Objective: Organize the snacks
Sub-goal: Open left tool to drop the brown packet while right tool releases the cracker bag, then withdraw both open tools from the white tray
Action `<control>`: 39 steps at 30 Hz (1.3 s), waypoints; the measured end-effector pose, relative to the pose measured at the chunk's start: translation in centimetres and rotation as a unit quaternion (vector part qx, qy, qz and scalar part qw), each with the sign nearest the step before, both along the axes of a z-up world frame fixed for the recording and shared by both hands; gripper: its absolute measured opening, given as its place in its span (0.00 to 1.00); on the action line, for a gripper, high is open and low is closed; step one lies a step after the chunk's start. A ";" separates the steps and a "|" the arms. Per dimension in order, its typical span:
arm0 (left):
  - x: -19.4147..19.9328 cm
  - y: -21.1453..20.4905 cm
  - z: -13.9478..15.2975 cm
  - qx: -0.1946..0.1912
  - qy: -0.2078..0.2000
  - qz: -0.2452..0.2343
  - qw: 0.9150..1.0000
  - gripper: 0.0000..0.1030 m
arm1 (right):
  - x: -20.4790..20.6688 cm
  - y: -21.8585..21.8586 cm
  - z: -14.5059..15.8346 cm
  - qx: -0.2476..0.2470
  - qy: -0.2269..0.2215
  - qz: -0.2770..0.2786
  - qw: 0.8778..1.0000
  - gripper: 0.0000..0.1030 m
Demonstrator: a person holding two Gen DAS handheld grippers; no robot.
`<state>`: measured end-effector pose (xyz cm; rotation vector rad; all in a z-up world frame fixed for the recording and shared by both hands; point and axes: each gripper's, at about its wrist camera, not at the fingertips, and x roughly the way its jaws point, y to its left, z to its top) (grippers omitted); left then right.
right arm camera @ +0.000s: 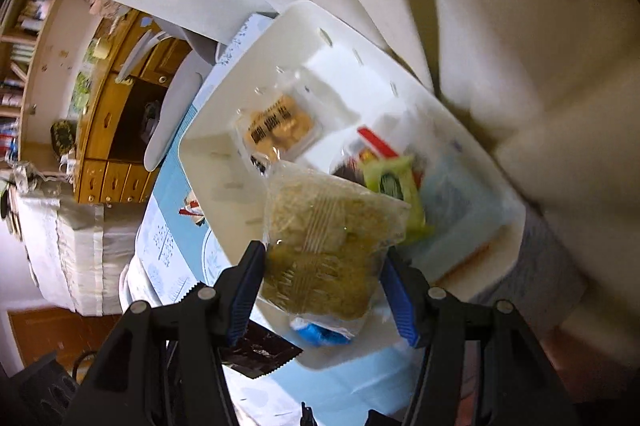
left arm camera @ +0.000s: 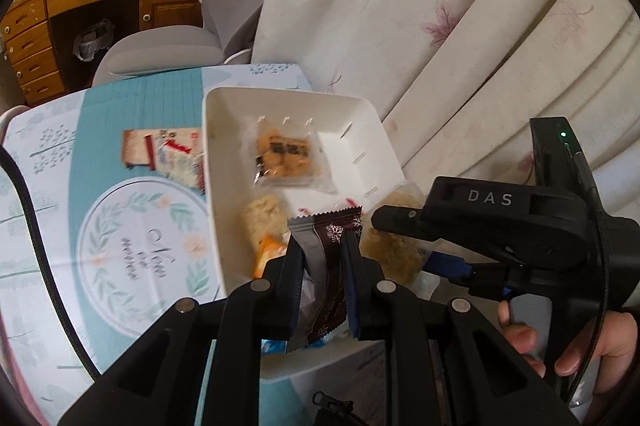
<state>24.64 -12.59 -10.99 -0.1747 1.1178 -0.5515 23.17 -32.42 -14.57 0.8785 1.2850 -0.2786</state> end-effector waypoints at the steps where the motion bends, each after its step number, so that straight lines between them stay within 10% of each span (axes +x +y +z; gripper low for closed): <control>1: 0.3 -0.4 -0.2 -0.003 -0.005 0.002 1.000 0.16 | 0.3 -0.3 -0.1 -0.001 -0.005 0.007 1.000 0.57; 6: 0.9 -1.7 -0.8 -0.007 -0.017 0.005 1.000 0.16 | 1.4 -1.5 -0.5 -0.033 -0.022 0.042 0.998 0.57; 12: 0.9 -1.7 -1.3 0.002 -0.018 0.019 1.000 0.49 | 1.9 -2.2 -0.8 -0.038 -0.038 0.071 0.996 0.72; 19: 0.7 -0.1 -1.8 0.020 0.008 0.054 0.998 0.61 | 1.4 -1.4 -0.2 -0.060 -0.057 0.097 0.992 0.72; 39: -5.1 11.6 -0.7 0.071 -0.003 0.056 0.996 0.72 | -4.5 8.6 0.5 -0.144 -0.065 0.185 0.970 0.72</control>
